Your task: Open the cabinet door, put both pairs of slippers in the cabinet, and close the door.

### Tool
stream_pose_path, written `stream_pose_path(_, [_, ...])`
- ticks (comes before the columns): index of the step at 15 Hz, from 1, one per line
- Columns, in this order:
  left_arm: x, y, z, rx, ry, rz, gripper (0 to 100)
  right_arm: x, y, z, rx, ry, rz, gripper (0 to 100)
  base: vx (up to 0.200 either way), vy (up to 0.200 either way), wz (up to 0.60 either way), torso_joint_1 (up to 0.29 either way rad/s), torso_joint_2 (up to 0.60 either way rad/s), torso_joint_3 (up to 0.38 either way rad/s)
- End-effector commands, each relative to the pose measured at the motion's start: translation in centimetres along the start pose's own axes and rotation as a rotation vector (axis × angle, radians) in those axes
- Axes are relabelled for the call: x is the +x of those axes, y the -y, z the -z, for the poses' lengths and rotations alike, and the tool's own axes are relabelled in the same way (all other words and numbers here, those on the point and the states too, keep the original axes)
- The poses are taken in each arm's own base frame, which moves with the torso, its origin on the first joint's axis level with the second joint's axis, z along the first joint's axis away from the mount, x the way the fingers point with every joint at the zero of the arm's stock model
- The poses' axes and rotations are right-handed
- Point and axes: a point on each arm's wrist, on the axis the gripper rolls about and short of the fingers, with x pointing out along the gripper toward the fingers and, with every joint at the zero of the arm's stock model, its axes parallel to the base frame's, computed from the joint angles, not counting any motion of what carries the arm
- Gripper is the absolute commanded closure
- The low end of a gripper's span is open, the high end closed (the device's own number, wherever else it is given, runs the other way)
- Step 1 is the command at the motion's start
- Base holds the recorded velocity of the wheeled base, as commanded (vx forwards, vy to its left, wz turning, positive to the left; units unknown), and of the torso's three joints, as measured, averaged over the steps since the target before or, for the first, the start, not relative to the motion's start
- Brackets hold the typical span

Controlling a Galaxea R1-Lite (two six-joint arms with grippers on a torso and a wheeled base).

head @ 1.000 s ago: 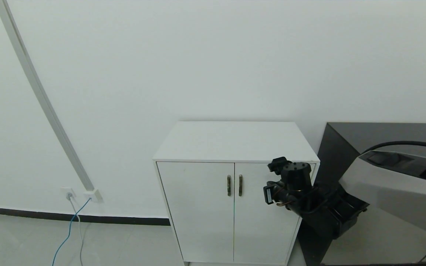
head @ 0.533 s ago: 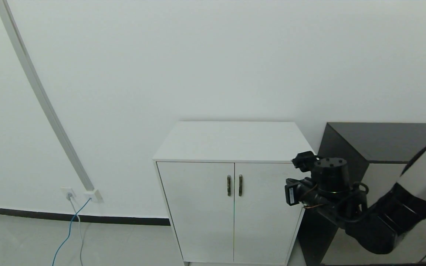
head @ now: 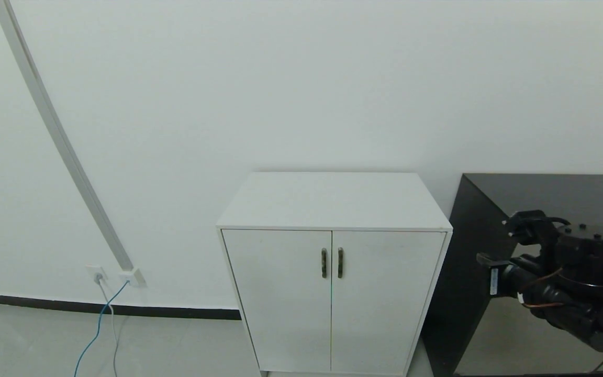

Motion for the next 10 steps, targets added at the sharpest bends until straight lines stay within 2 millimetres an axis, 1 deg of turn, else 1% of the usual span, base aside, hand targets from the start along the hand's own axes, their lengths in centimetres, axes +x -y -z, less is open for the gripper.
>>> stream_pose_path(1, [0.0,0.0,0.0,-0.002,-0.003,0.0,100,-3.2,1.9,0.4,0.02,0.022,0.045,100,0.0,0.0,0.0,0.0,0.0,0.0])
stream_pose_path(4, [0.0,0.0,0.0,-0.002,-0.003,0.0,100,-7.0,3.4,2.0,0.034,0.023,0.099,100,0.0,0.0,0.0,0.0,0.0,0.0])
stream_pose_path(6, [0.0,0.0,0.0,-0.002,-0.001,0.0,100,-9.6,4.0,3.4,0.038,0.03,0.106,100,0.0,0.0,0.0,0.0,0.0,0.0])
stream_pose_path(7, [0.0,0.0,0.0,-0.002,-0.003,0.0,100,-9.9,4.0,3.4,0.038,0.035,0.106,100,0.0,0.0,0.0,0.0,0.0,0.0])
stream_pose_path(8, [0.0,0.0,0.0,-0.002,-0.003,0.0,100,-11.4,4.3,3.9,0.049,0.062,0.107,100,0.0,0.0,0.0,0.0,0.0,0.0])
stream_pose_path(10, [0.0,0.0,0.0,-0.003,-0.003,0.0,100,-14.1,4.9,4.6,0.053,0.052,0.121,100,0.0,0.0,0.0,0.0,0.0,0.0])
